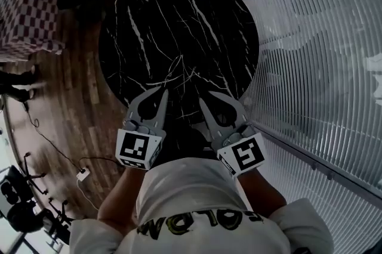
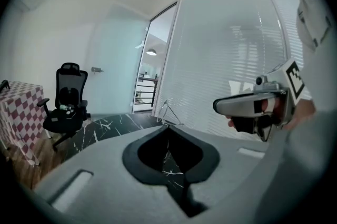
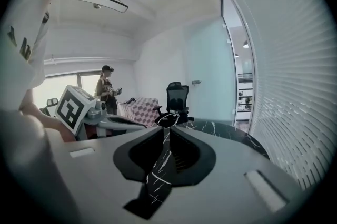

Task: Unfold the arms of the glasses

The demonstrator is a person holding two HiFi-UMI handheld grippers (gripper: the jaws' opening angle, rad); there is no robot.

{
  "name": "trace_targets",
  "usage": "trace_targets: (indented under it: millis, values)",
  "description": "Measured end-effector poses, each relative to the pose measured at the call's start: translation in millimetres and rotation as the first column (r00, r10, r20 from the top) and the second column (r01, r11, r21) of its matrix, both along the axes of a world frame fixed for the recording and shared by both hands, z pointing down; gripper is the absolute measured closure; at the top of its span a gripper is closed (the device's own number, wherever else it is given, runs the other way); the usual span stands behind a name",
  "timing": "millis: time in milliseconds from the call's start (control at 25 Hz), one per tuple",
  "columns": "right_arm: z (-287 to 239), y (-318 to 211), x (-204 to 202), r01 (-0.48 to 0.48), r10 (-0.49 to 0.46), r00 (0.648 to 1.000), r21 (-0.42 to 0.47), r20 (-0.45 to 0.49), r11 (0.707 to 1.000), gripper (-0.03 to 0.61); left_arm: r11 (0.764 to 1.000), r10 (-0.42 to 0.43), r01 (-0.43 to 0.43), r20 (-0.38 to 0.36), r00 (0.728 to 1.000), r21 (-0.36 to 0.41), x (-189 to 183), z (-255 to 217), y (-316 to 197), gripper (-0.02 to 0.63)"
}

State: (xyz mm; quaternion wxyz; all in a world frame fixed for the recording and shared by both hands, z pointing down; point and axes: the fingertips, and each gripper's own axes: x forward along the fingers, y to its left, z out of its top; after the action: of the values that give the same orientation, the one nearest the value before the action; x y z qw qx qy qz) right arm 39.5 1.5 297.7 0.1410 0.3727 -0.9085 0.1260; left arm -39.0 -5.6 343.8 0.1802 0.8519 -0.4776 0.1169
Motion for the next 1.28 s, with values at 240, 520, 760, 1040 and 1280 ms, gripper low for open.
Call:
trace_targets:
  millis: [240,520,760,1040,1280]
  values:
    - [-35.5,15.0,-5.3,0.035,-0.036,0.999,0.031,0.037,0.999,0.538,0.999,-0.025,0.026,-0.036,0.999,0.04,3.4,-45.2,8.4,0.609]
    - [-65.5,23.1,-12.1,0.049,-0.053,0.997,0.065,0.052,0.997,0.529,0.994,-0.038,0.046,-0.077,0.996,0.103,8.3,-92.7,12.8,0.609]
    - [-55.2,17.7,-15.1,0.035,-0.037,0.999,0.063,0.025,0.997,0.494,0.992,-0.02,0.032,-0.094,0.995,0.125,17.7,-107.4,17.8,0.609]
    - [-35.8,15.7,-13.3,0.028,-0.025,0.998,0.061,-0.058,0.998,0.495,0.992,0.002,0.013,-0.121,0.993,0.122,27.9,-108.4,21.8,0.609]
    - [-26.5,13.9,-12.4,0.017,-0.012,0.996,0.055,-0.092,0.998,0.529,0.994,0.002,0.012,-0.131,0.991,0.109,23.2,-107.3,24.3,0.609]
